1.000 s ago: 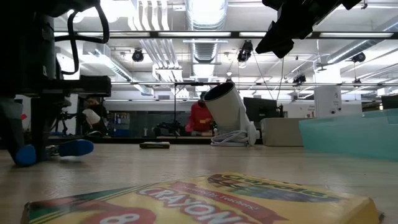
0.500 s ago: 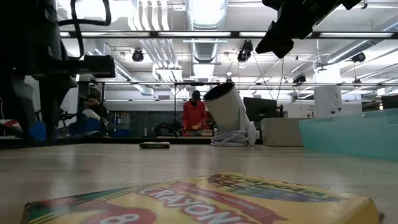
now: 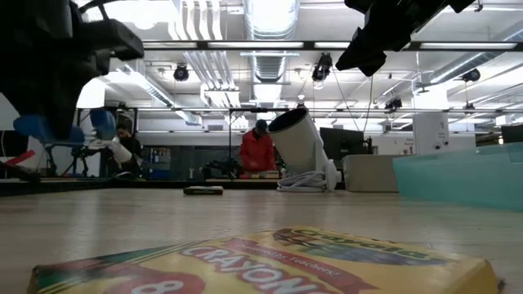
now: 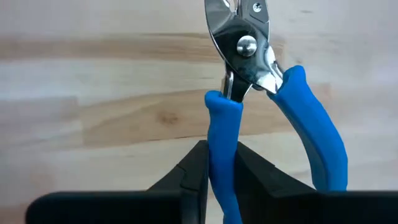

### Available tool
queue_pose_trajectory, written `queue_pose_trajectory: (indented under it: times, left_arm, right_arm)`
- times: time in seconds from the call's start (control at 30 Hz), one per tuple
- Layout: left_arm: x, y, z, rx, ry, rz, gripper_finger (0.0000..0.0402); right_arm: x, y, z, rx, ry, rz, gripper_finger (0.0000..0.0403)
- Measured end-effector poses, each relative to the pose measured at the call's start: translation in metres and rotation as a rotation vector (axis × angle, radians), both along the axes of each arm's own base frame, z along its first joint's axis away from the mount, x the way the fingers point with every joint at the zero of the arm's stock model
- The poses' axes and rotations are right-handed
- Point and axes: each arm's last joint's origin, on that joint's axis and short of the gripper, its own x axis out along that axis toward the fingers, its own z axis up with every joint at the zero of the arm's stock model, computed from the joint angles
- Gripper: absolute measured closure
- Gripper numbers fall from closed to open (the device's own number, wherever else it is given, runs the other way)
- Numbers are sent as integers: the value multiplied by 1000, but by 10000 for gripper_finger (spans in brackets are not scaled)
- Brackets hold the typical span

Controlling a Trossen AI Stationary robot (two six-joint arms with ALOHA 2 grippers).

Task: Pick & Place School Supplies
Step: Put the blue puncher into the red bin

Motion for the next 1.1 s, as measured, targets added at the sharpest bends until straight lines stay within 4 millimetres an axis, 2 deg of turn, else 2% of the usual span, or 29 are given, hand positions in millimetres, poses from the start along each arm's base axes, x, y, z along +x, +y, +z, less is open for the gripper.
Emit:
queue_pose_trajectory:
  times: [0.27, 0.47, 0.53, 1.1]
  left_arm:
    - [1, 0, 8, 69, -54, -353, 344]
    - [3, 0, 19, 198, -117, -760, 344]
    - [4, 0, 23, 247, -133, -845, 344]
    - [5, -2, 37, 264, -162, -938, 344]
  right_arm:
    - [0, 0, 0, 0, 0, 0, 335]
    - [0, 0, 0, 0, 0, 0, 335]
    - [0, 0, 0, 1, 0, -1, 335]
    - [0, 0, 0, 1, 0, -1, 335]
